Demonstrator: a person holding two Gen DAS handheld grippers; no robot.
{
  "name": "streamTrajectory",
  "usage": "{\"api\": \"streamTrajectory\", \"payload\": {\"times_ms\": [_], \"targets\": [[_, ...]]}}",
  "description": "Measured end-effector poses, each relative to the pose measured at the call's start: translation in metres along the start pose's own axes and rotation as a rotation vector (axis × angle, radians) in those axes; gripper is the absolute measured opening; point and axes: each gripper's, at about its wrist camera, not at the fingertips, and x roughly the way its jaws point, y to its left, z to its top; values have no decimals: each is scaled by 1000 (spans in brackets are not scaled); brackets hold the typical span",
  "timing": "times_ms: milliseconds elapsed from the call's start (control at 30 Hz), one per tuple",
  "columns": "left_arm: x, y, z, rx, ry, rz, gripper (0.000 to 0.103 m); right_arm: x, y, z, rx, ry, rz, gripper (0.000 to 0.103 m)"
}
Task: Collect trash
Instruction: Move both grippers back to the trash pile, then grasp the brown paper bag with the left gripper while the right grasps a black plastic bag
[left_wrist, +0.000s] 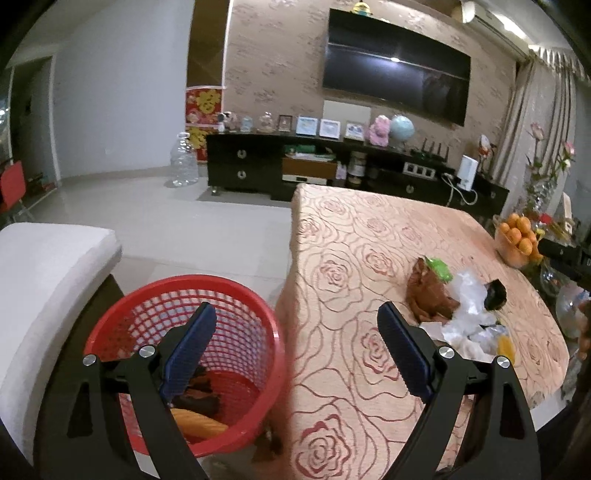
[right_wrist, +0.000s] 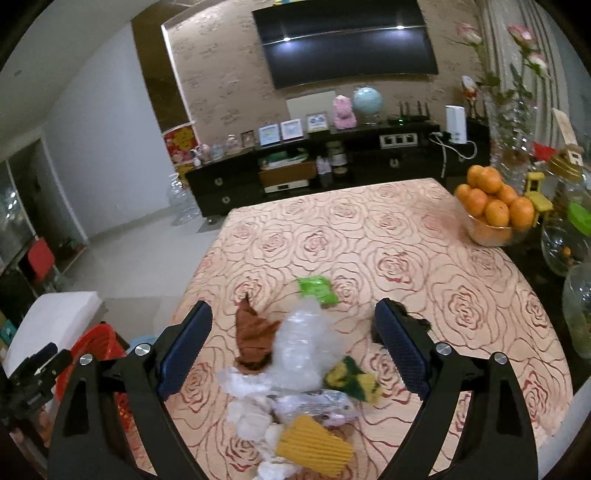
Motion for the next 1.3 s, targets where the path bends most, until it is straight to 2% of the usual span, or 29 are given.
{"api": "streamTrajectory", "payload": {"times_ms": [233, 433, 667, 800, 1000, 1167, 1300], "targets": [[18, -29, 3, 18, 59, -60, 86, -3, -31, -2, 63, 9, -39, 87], [44, -67, 20, 94, 104, -102, 86, -2, -49, -4, 113, 24, -45, 87], [95, -120, 38, 184, 151, -165, 85, 1, -61, -6, 152, 41, -31, 87], [128, -139, 36, 176, 194, -199, 84, 5, -65, -9, 165, 57, -36, 87], [170, -162, 22, 185, 274, -241, 64, 14, -73, -13, 183, 91, -46, 87], [200, -170, 7, 144, 368, -289, 37, 21, -72, -16, 183, 118, -41, 87], [201, -172, 2, 141, 359, -304, 29, 24, -72, -18, 177, 127, -40, 87]]}}
